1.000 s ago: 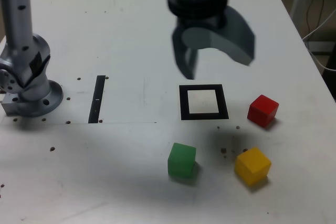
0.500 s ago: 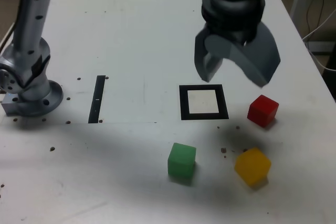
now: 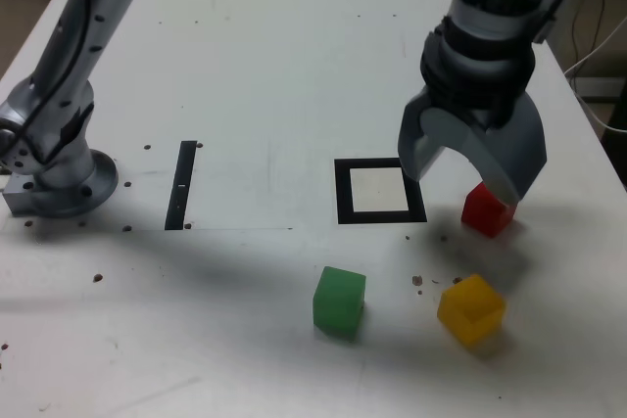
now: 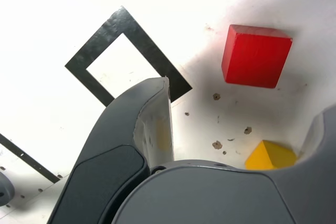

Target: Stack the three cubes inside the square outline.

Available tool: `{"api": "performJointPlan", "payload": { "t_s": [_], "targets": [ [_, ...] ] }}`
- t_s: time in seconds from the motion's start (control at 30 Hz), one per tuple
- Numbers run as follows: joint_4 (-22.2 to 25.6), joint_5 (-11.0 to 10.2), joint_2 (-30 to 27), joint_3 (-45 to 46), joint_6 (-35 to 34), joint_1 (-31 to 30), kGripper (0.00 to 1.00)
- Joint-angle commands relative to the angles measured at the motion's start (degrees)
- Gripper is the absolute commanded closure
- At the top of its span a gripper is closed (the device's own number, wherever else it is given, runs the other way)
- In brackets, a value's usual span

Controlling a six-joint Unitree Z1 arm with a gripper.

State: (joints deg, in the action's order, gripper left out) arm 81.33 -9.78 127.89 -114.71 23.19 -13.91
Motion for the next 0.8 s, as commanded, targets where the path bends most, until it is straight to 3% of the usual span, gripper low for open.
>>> {"api": "performJointPlan", "payload": {
  "t_s": [0.0,0.6,0.77],
  "targets": [
    [-0.37,-0.22,1.06,-1.10,0.32,-0.20,0.09],
    [-1.26,-1.98,6.70,-4.10,2.25,-0.40,0.16],
    [-1.69,-2.11,7.54,-4.57,2.62,-0.39,0.23]
  ]
}}
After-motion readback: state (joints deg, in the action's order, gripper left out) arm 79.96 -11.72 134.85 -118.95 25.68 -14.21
